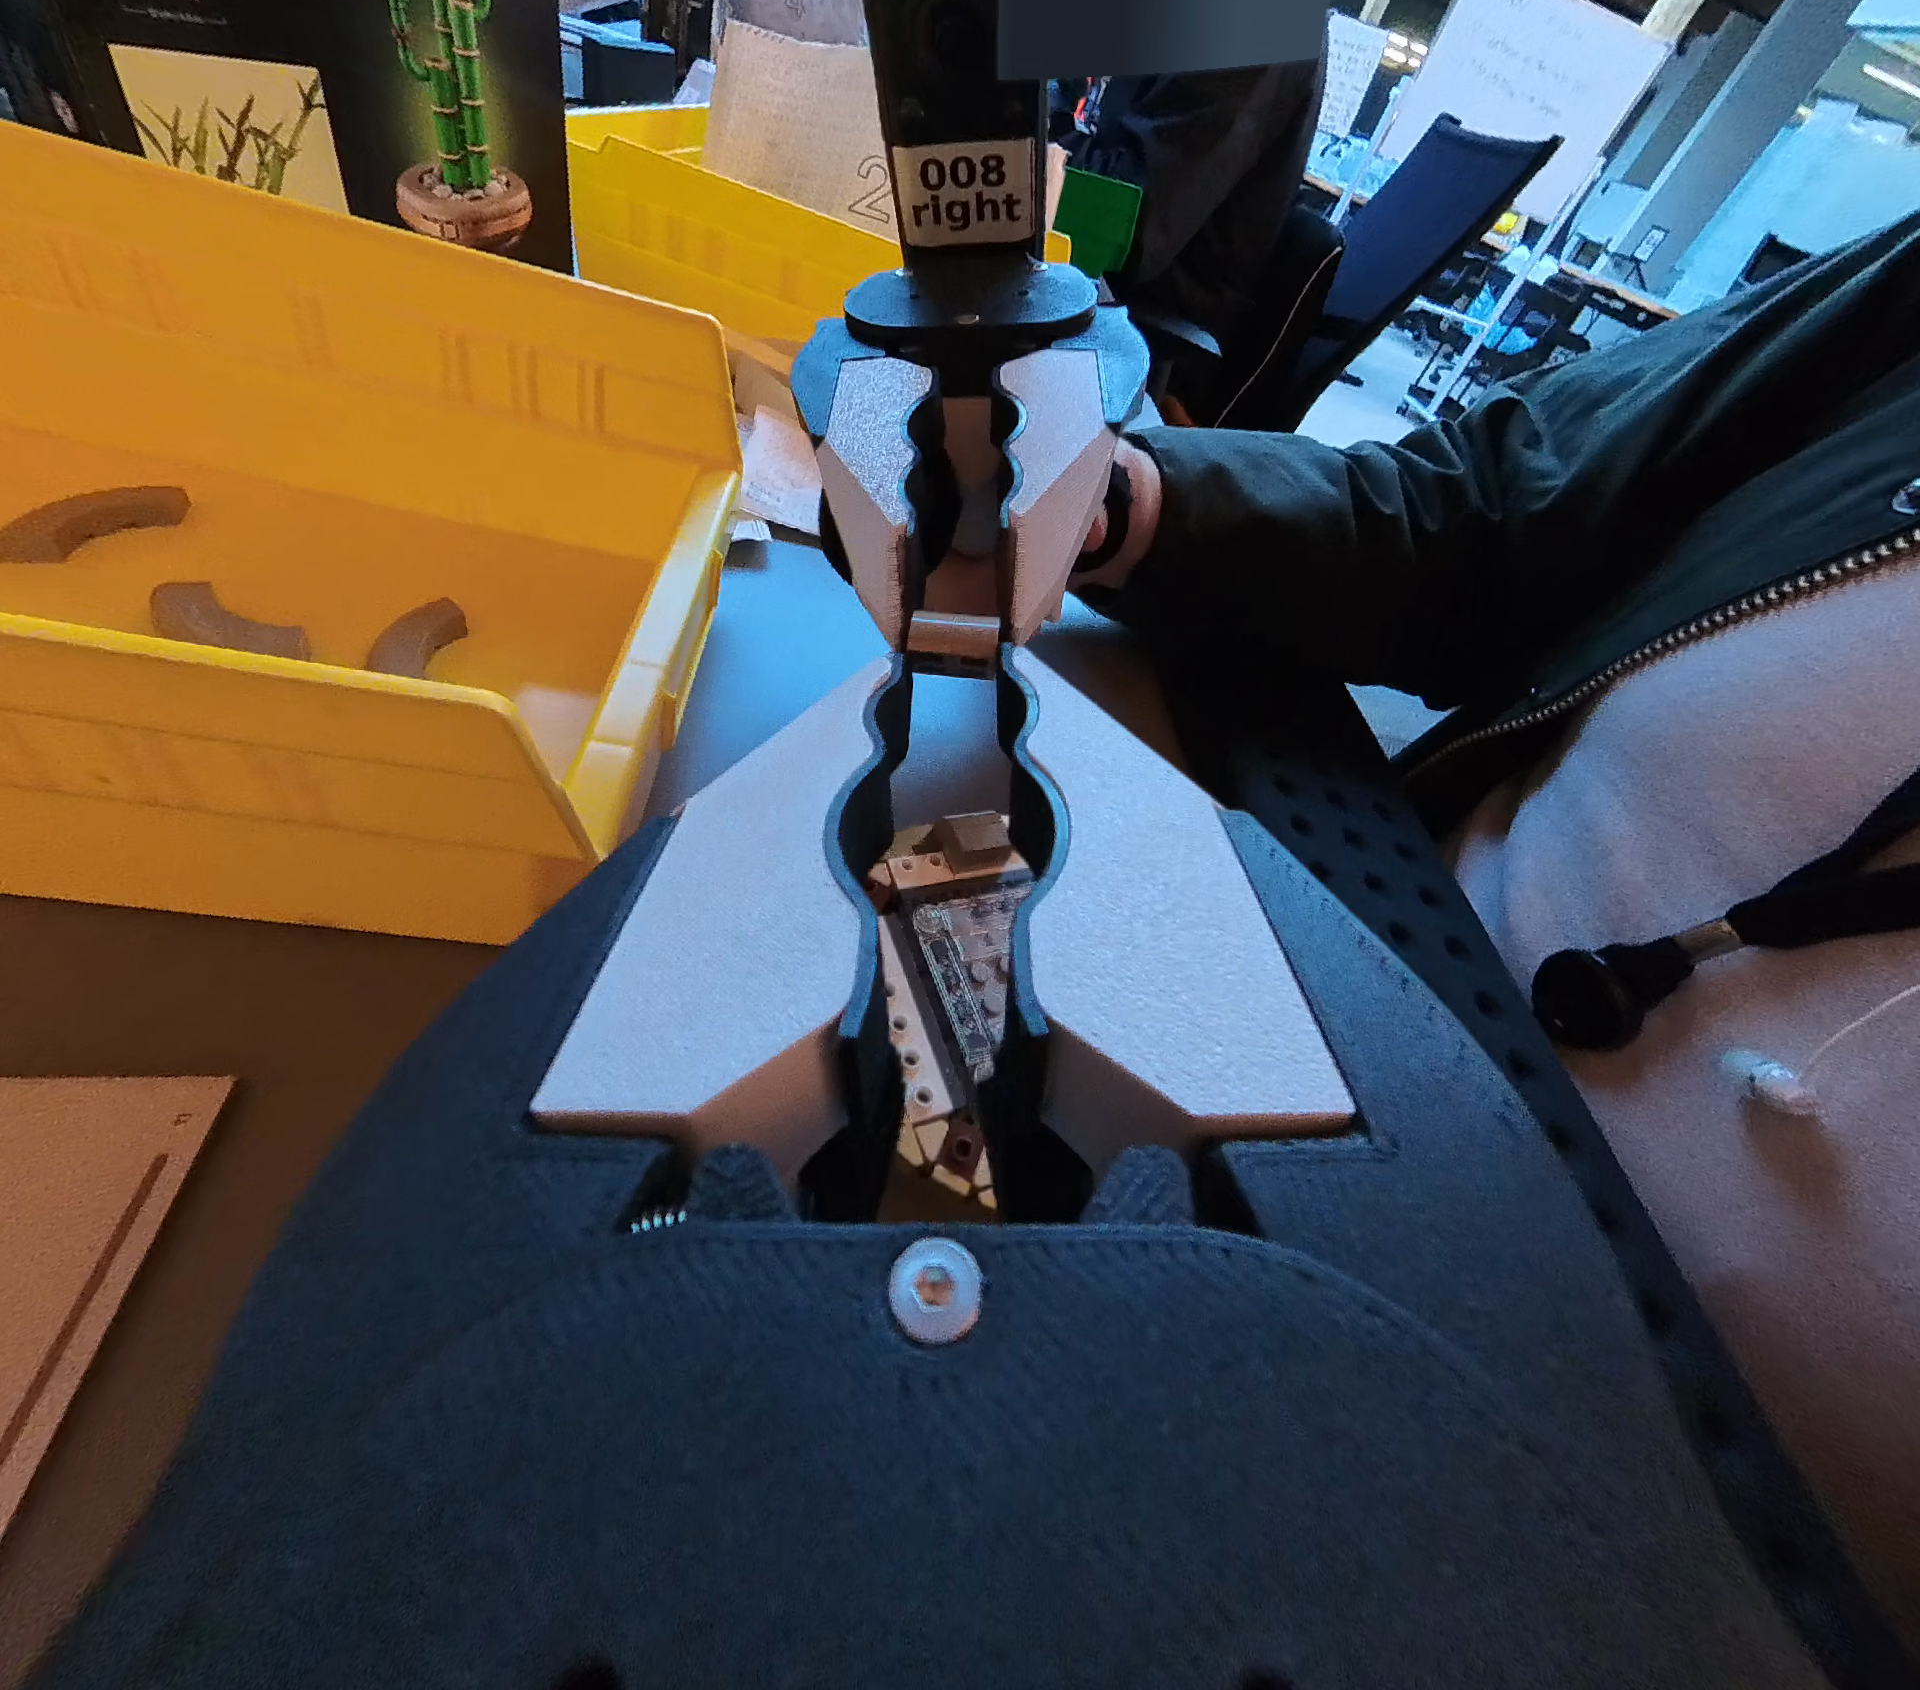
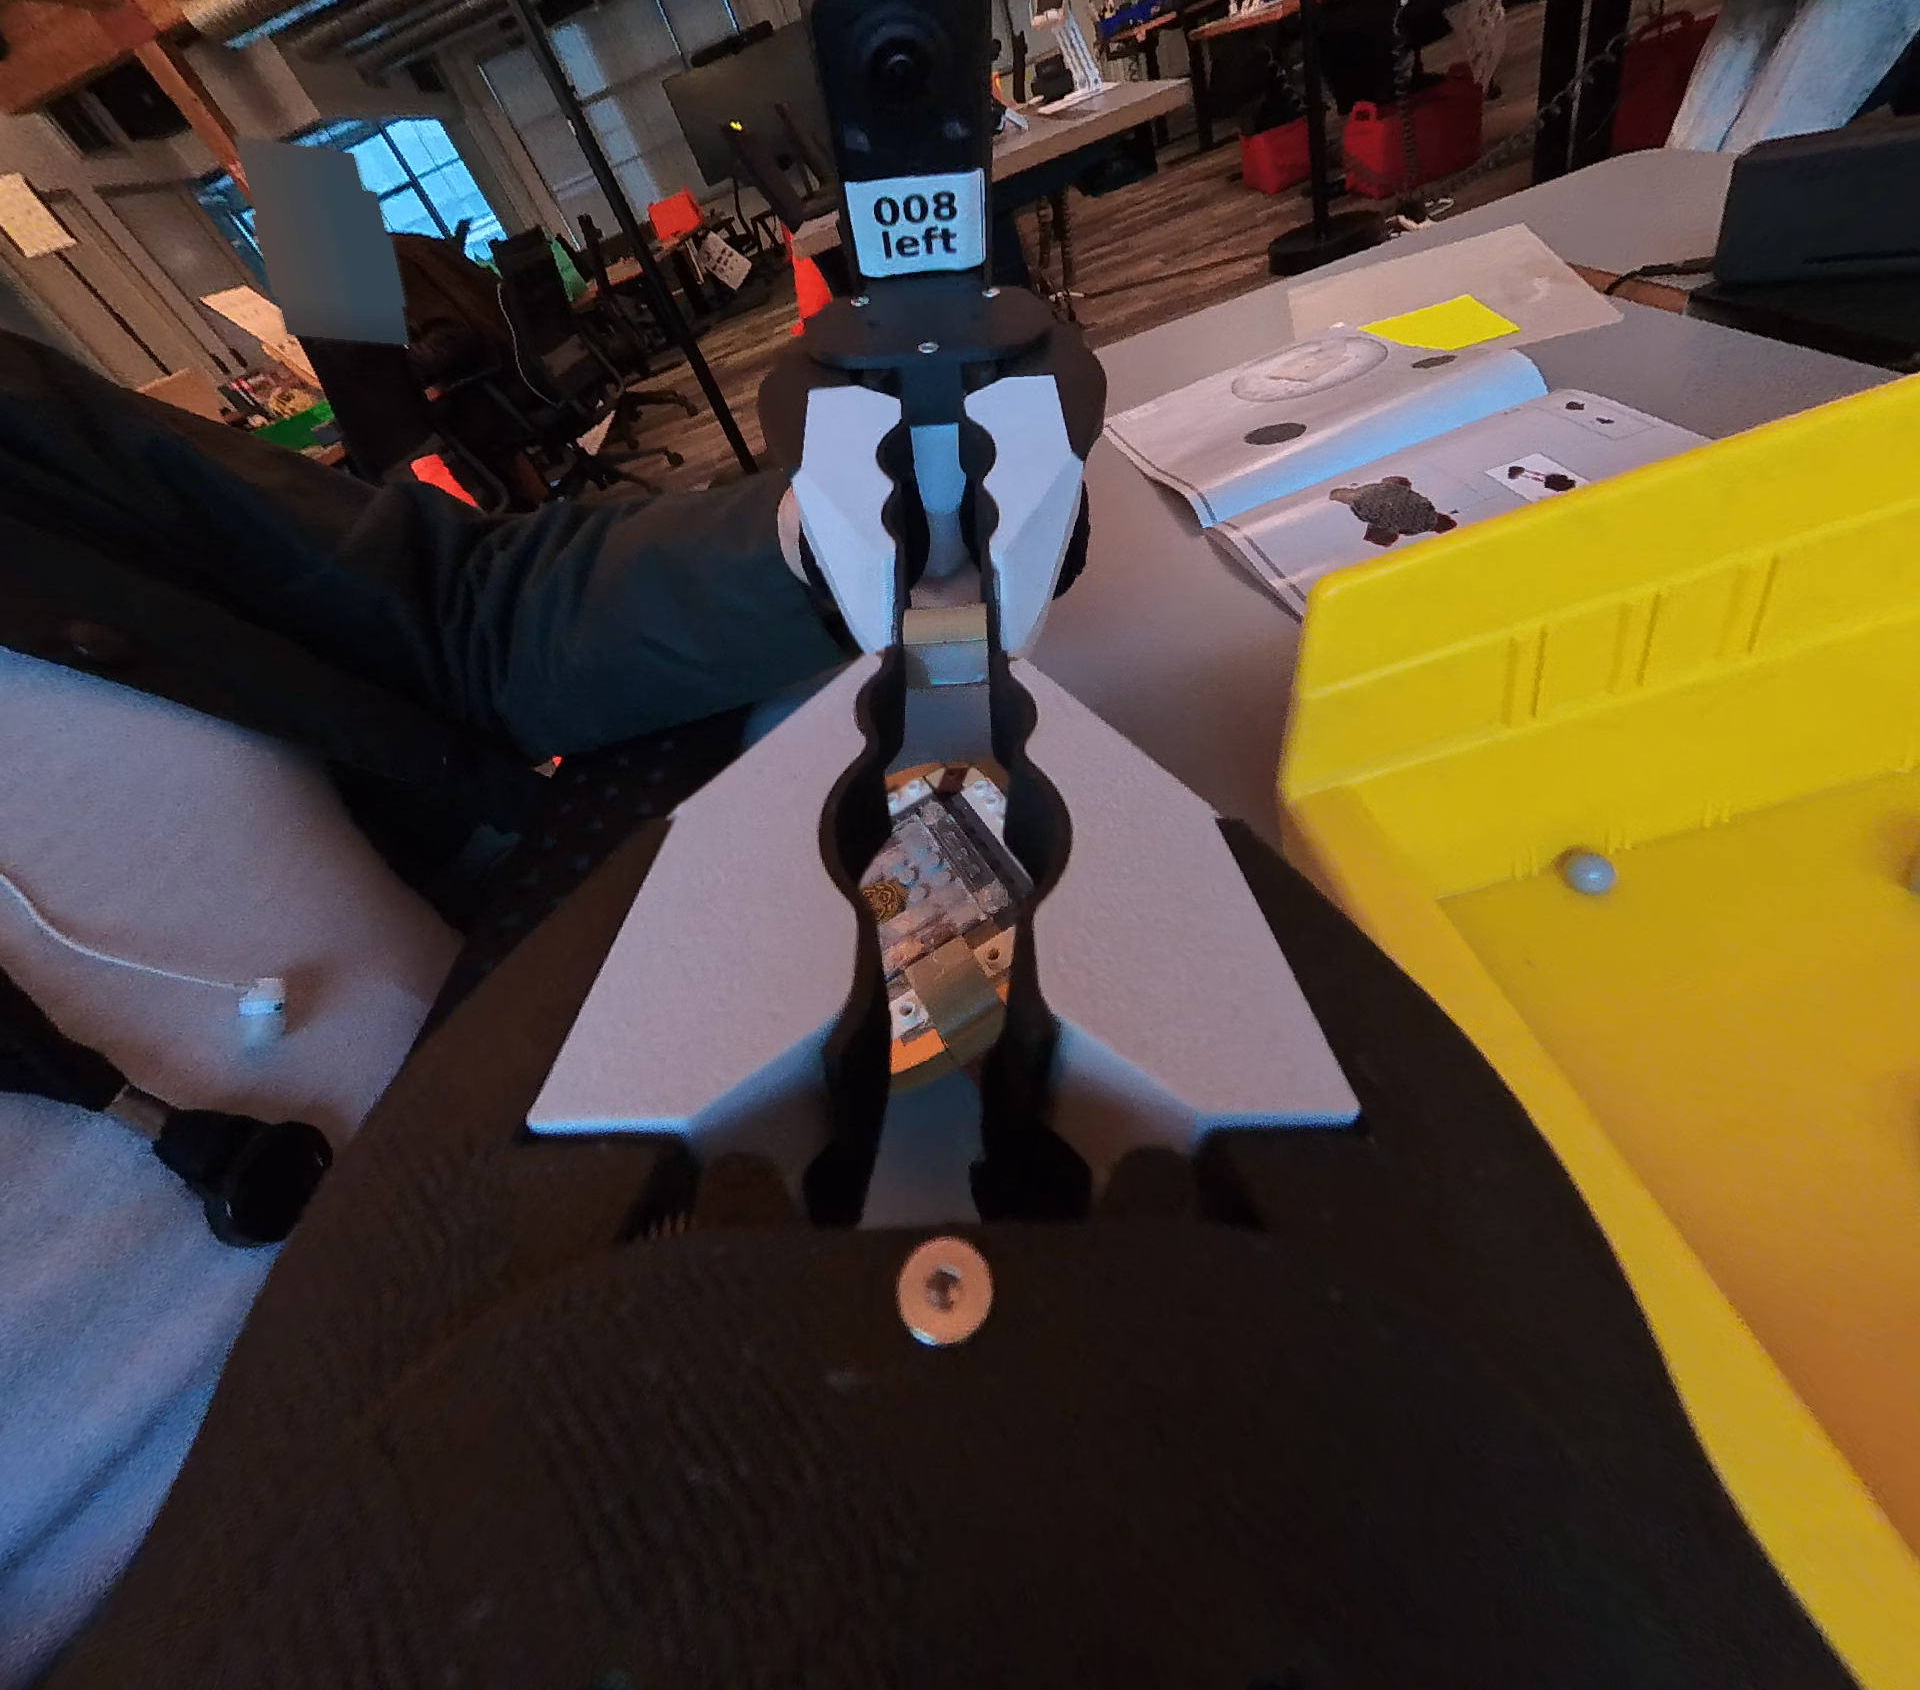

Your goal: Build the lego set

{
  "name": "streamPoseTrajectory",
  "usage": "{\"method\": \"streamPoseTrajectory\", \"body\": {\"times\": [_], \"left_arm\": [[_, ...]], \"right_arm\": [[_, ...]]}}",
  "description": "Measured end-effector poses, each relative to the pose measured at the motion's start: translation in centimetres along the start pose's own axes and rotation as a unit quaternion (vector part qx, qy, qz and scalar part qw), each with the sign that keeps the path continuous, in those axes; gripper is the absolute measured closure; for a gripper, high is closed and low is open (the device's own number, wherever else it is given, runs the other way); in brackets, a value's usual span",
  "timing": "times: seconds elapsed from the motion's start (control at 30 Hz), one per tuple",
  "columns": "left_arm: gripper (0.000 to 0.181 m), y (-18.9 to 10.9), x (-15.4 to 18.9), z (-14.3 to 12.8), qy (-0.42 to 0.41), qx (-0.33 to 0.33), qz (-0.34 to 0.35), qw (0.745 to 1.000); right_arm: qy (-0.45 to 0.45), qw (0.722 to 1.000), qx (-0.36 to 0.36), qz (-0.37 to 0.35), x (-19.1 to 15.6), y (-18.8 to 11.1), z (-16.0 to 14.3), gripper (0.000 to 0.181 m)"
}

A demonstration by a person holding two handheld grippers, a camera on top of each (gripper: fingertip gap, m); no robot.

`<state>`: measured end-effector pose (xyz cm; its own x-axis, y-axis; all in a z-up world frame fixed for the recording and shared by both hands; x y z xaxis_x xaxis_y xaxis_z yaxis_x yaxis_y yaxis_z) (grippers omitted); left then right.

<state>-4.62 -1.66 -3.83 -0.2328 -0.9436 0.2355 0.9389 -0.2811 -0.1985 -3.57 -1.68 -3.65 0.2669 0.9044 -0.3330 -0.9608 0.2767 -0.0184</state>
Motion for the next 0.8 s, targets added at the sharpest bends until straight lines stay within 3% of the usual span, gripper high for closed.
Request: {"method": "streamPoseTrajectory", "body": {"times": [0.8], "left_arm": [[0.168,-0.1,0.6,1.4,-0.071,0.024,-0.019,0.997]], "right_arm": [[0.035,0.998,0.052,0.016,-0.7,-0.4,1.6,0.169]]}}
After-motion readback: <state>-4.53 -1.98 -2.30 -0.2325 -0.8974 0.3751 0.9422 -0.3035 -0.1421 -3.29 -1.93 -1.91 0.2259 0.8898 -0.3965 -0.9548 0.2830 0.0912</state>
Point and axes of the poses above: each gripper's, where its closed fingertips meet, y out along the fingers, z out of its top, x = y × z across the jaws, the point moved 1 cm from there along -y, back along the fingers, and after that the axes turned 12 degrees about z, right-handed, at the moved point
